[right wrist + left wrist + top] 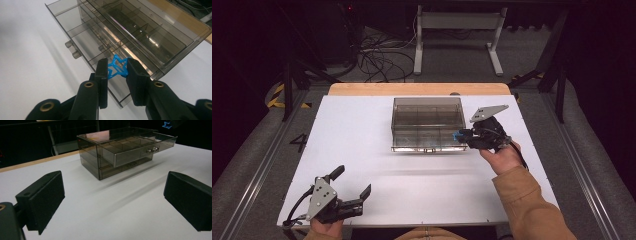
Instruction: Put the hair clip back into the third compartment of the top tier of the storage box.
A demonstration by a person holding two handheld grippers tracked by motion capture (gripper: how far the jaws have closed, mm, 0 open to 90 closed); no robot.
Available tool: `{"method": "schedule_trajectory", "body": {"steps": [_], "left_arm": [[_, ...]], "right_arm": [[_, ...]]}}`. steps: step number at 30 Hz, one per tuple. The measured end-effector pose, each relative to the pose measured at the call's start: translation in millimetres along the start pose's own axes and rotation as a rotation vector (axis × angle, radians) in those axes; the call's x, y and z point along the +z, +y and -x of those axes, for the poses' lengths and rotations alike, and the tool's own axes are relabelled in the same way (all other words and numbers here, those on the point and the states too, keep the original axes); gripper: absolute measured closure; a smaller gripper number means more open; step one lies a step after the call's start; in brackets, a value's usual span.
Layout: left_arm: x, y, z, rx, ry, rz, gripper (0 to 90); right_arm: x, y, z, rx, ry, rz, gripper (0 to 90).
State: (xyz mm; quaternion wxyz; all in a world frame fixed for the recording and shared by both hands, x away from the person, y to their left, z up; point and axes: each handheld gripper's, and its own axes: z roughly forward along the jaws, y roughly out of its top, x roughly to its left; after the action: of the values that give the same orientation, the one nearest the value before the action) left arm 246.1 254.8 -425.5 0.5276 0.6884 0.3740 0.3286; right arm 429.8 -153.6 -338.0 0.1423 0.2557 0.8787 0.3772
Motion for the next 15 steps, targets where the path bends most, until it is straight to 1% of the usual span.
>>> {"method": "schedule_trajectory", "body": {"steps": [11,12,15], "left_arm": [[-0.1,0.0,-0.1,0.001,-0.001,0.000,4.0],[-0.1,0.0,-0.1,0.001,-0.001,0.000,4.0],[0.0,0.0,-0.1,0.000,-0.001,0.000,4.0]], "right_arm": [[17.6,3.6,4.6,0.020,0.000,-0.034,72.3],[19.3,3.5,5.3,0.013,0.003,-0.035,72.3],[23.8,4.2,6.2,0.022,0.005,-0.045,72.3]]}}
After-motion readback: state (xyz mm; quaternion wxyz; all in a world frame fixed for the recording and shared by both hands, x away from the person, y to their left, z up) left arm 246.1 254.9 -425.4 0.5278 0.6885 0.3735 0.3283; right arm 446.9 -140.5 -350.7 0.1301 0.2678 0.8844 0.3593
